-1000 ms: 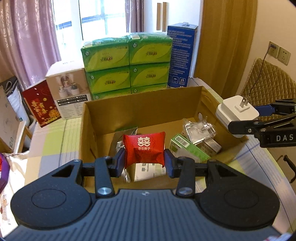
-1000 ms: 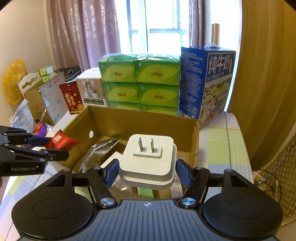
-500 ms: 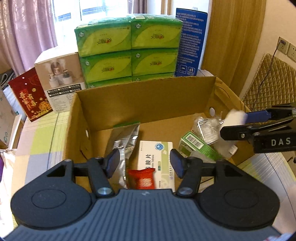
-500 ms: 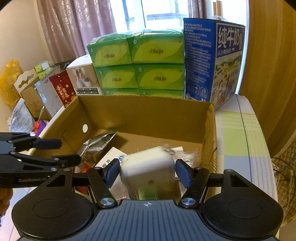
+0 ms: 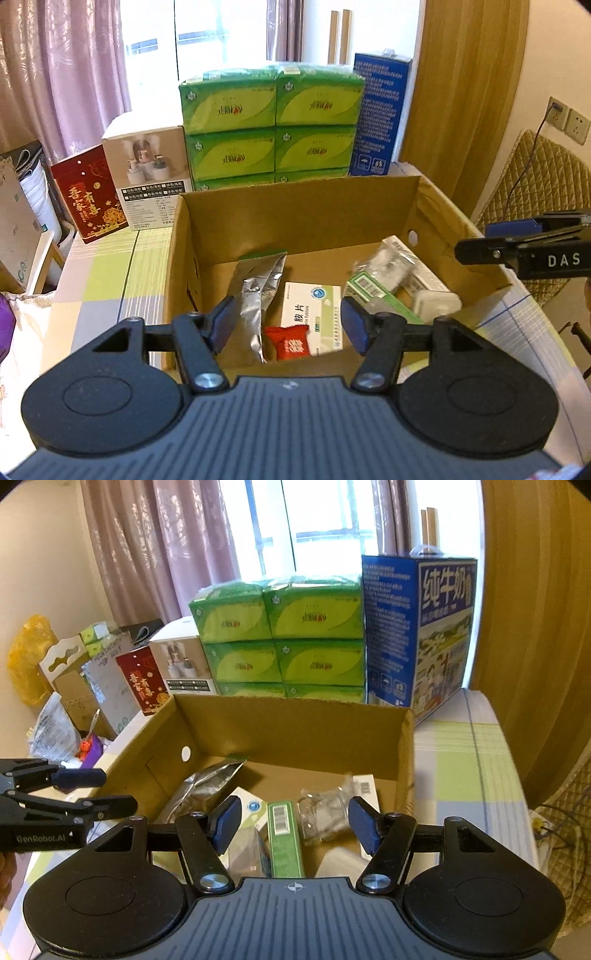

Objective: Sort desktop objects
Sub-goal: 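Open both tools to drop the red packet and white charger into the box, then withdraw both tools toward the white plastic spoon and black cable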

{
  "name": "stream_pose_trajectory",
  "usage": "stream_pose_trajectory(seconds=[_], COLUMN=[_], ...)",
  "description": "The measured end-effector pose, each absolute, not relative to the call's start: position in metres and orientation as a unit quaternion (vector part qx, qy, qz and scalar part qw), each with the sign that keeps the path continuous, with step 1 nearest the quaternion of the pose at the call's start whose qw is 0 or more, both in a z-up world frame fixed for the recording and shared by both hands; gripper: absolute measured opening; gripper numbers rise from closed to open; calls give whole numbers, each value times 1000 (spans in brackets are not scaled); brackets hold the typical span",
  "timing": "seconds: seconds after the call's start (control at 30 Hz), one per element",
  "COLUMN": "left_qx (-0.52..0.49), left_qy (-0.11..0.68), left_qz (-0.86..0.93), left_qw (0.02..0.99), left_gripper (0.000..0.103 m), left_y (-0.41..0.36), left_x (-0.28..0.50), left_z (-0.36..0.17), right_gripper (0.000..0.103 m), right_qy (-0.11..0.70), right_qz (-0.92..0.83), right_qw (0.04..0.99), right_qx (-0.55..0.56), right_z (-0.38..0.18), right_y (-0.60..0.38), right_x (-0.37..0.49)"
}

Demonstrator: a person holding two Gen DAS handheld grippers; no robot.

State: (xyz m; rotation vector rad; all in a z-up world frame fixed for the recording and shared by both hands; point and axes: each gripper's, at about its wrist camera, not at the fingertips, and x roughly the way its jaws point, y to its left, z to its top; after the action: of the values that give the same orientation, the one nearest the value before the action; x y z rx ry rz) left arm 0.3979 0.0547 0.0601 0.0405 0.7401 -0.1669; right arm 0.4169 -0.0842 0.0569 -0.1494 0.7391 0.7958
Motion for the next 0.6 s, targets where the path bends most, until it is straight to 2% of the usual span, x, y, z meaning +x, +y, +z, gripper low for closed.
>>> stream_pose_trajectory(seconds=[0.23,0.27,0.6], left_qx=[12,10,-4], left_qy=[357,358,375], left_qz=[-87,-87,-71], left_qw=[930,930,924], left_gripper=[64,67,78], left_y=[44,43,36], left_x=[347,340,266], left_z=[70,69,44], right_gripper=[73,74,77], right_qy=[350,352,382], right_qz=[382,382,364], right_qw=[851,850,843], right_qx=[-85,-87,-105], right_z=[63,61,22], right_y=[-124,-130,-195], right_x=[367,360,301])
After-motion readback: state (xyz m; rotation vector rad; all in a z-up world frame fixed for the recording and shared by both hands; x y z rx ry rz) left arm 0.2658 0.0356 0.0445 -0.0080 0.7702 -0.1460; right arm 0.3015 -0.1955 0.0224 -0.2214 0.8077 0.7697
